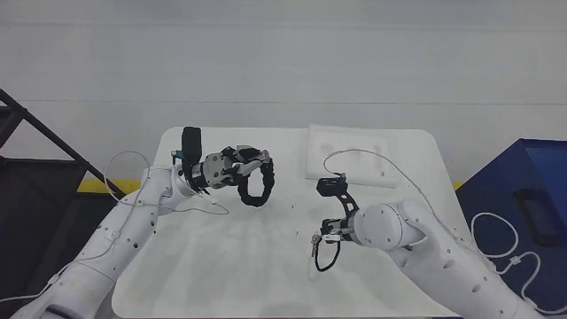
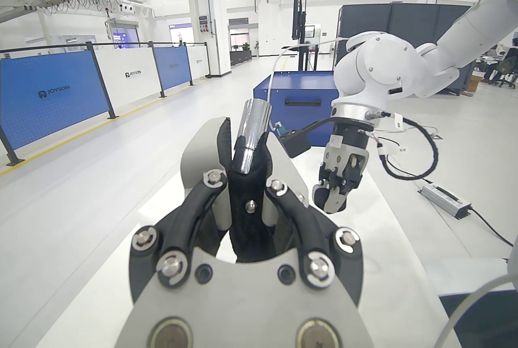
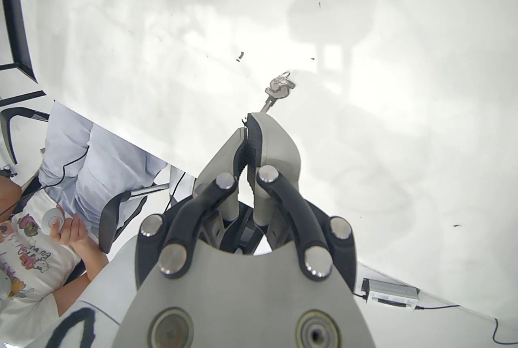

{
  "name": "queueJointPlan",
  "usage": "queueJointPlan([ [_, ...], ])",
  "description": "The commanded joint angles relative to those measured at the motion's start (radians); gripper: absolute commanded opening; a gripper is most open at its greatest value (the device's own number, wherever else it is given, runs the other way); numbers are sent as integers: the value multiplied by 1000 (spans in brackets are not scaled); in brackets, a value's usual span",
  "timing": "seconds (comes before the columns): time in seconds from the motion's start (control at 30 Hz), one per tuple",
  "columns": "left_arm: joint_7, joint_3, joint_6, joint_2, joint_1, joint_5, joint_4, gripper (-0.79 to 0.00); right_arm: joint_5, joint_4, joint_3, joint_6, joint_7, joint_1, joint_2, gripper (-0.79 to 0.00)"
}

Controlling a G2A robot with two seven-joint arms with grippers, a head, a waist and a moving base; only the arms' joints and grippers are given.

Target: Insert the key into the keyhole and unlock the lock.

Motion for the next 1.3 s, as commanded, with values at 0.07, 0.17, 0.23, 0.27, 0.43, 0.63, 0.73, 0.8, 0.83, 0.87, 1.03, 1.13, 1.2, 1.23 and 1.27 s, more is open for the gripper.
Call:
queueJointPlan([
  [0.07, 0, 12, 0, 15, -3, -16, -5, -785, 23, 65, -67, 36, -5, 54, -36, -733],
  [0.17, 0, 12, 0, 15, -3, -16, -5, -785, 36, 106, -109, 63, -11, 81, -60, -665],
  [0.23, 0, 12, 0, 15, -3, -16, -5, -785, 37, 137, -139, 92, -33, 100, -80, -622],
  [0.27, 0, 12, 0, 15, -3, -16, -5, -785, 34, 150, -153, 104, -36, 108, -88, -616],
  [0.43, 0, 12, 0, 15, -3, -16, -5, -785, 37, 206, -193, 136, -61, 135, -119, -600],
  [0.63, 0, 12, 0, 15, -3, -16, -5, -785, 37, 276, -219, 142, -52, 160, -143, -606],
  [0.73, 0, 12, 0, 15, -3, -16, -5, -785, 46, 311, -227, 148, -58, 171, -154, -600],
  [0.8, 0, 12, 0, 15, -3, -16, -5, -785, 57, 329, -231, 149, -59, 181, -163, -597],
  [0.83, 0, 12, 0, 15, -3, -16, -5, -785, 60, 335, -232, 150, -60, 183, -167, -597],
  [0.87, 0, 12, 0, 15, -3, -16, -5, -785, 61, 339, -234, 150, -60, 185, -169, -603],
  [1.03, 0, 12, 0, 15, -3, -16, -5, -785, 71, 380, -244, 154, -64, 196, -185, -600],
  [1.13, 0, 12, 0, 15, -3, -16, -5, -785, 78, 396, -250, 154, -64, 202, -193, -597],
  [1.2, 0, 12, 0, 15, -3, -16, -5, -785, 78, 404, -254, 153, -63, 206, -197, -616],
  [1.23, 0, 12, 0, 15, -3, -16, -5, -785, 78, 408, -255, 154, -64, 207, -199, -622],
  [1.27, 0, 12, 0, 15, -3, -16, -5, -785, 78, 413, -257, 156, -66, 208, -201, -634],
])
